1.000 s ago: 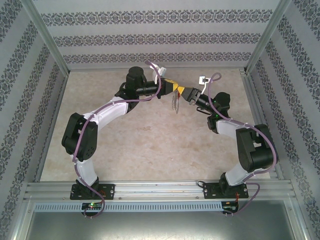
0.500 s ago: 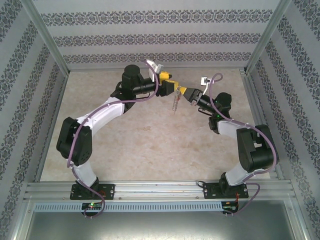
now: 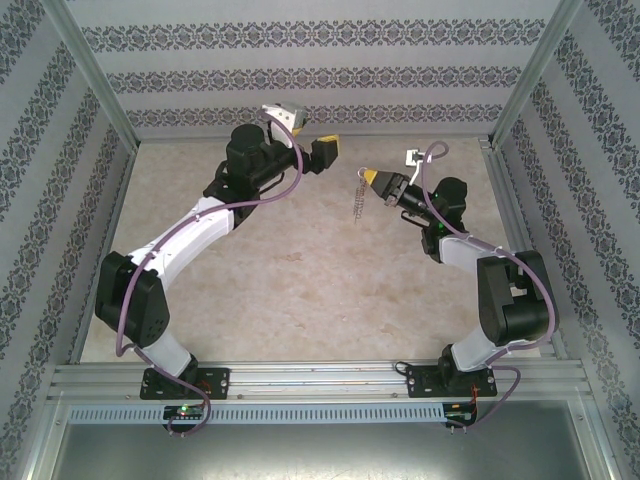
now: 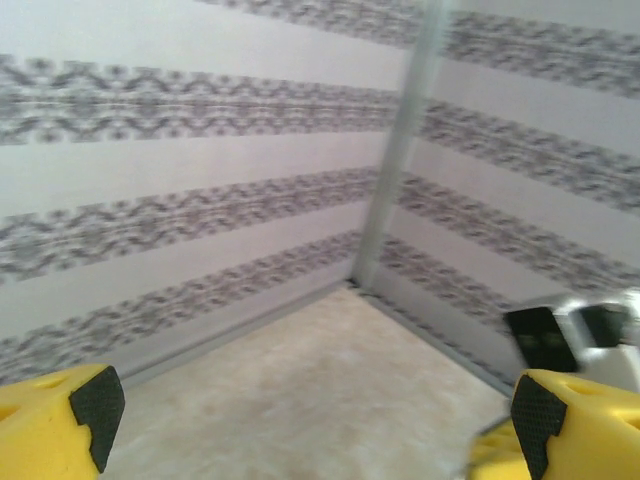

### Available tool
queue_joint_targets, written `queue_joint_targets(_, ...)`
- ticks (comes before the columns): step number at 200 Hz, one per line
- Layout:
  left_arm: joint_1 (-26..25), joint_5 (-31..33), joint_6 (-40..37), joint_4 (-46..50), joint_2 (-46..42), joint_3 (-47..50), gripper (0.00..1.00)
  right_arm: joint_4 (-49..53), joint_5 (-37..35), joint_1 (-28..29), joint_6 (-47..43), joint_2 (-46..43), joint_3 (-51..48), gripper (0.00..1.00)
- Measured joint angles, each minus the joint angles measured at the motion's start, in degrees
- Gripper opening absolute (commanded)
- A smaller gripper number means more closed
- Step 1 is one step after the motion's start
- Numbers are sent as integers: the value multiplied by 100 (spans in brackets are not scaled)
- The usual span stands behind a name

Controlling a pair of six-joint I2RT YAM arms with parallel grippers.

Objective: Put the keys on the keyring

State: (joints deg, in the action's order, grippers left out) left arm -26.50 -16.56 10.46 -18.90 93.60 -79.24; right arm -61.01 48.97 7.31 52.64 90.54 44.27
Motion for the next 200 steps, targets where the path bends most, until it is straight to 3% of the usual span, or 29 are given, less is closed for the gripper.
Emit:
queue_joint_targets(29,61,616,-129,11,-151,201,100,304,2,0,-199,0,385,0)
queue_joint_targets(95,289,479,-1217,470,-299,9,100,723,4,7,-431,192,1681,0)
queue_joint_targets(127,291,531,-1563,-57,-350,269,100,1126,144,7,-671,461,2332,0)
queue_joint_targets(158,291,518,-1655,-83,-267,219,100,2002,330,17,-1279,649,3008,0)
queue_joint_targets(200,293,258,-1786,271,232,-619,100,3692,459,122,-2599,704,4002,0)
